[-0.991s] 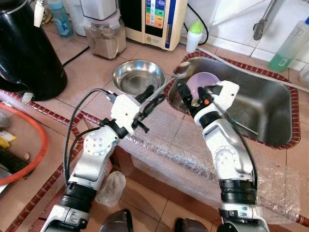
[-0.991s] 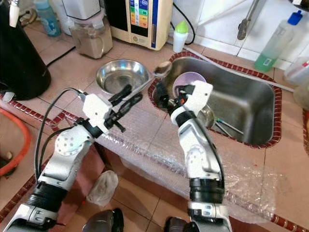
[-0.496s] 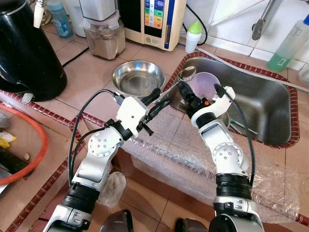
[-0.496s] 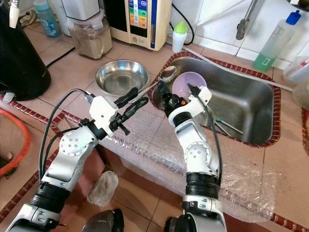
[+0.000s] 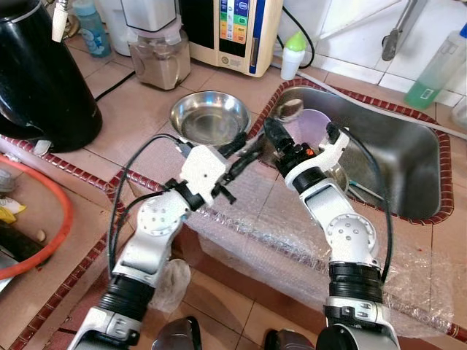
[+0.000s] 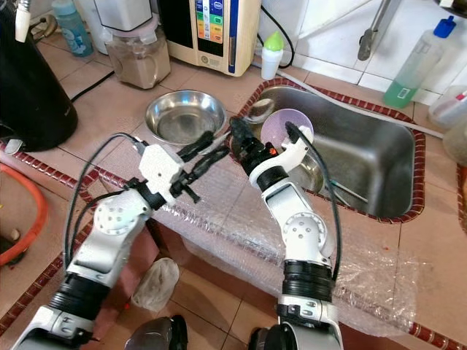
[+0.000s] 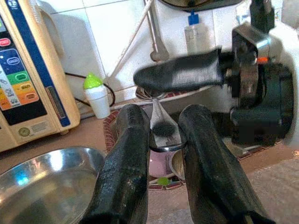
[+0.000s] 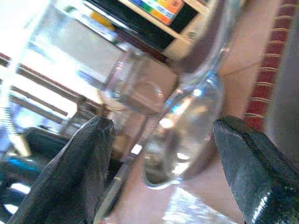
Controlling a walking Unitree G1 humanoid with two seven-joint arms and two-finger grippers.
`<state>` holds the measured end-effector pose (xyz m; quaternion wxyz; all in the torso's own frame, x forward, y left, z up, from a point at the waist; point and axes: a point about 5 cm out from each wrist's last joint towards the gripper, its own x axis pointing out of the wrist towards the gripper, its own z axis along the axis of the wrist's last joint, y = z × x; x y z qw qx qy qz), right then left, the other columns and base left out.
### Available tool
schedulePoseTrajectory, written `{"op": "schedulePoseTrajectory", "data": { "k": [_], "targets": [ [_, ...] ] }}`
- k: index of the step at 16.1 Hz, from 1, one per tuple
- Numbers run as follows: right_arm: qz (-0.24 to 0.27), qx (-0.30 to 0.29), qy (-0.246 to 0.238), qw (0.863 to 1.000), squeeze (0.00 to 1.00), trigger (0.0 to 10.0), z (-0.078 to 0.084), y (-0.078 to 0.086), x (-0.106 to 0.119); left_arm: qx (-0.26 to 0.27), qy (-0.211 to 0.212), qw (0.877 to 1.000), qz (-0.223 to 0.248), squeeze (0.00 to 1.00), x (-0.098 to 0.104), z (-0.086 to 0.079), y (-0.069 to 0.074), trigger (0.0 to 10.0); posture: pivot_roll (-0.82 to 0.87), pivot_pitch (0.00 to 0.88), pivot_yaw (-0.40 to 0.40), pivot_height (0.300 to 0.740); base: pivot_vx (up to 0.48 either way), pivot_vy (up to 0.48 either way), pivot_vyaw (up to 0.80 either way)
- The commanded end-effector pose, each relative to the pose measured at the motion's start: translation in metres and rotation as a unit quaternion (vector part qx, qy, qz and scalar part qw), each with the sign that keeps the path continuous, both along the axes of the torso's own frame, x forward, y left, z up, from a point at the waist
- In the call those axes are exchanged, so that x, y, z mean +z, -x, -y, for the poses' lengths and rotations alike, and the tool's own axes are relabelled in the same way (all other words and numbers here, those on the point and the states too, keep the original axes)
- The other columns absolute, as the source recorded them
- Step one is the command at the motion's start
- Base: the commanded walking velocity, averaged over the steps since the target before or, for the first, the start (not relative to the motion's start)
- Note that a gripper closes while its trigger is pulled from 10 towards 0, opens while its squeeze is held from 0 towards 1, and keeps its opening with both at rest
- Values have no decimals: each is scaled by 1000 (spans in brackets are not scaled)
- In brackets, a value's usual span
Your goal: Kitchen organization
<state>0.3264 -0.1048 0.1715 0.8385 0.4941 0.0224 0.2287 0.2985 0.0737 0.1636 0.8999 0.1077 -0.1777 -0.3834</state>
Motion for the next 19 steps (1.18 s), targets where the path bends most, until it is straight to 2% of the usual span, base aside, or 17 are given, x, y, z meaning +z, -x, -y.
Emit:
{"op": "schedulePoseTrajectory", "data": {
  "k": [1, 3, 4, 12, 19],
  "targets": [
    [22, 6, -24, 999, 0, 10000, 0, 3, 8, -11, -7, 1000, 7, 0, 3, 5, 0, 0, -3, 86, 8, 740, 0, 0, 0],
    [16, 16, -25, 999, 0, 10000, -5, 1, 5, -18, -6, 1000, 8, 0, 3, 8, 1, 0, -5, 87, 15, 740, 0, 0, 0],
    [2, 11, -31, 999, 0, 0, -9, -3, 0, -22, -6, 1000, 9, 0, 4, 10, 2, 0, -2, 88, 16, 740, 0, 0, 0],
    [-19, -2, -74, 997, 0, 0, -10, -23, 2, -21, -8, 1000, 6, 0, 1, 10, 4, 0, 7, 92, 7, 740, 0, 0, 0],
    [-33, -14, -64, 997, 0, 0, -7, -26, -4, -18, -7, 1000, 6, 0, 0, 9, 3, 0, 3, 95, 4, 740, 0, 0, 0]
  ]
}}
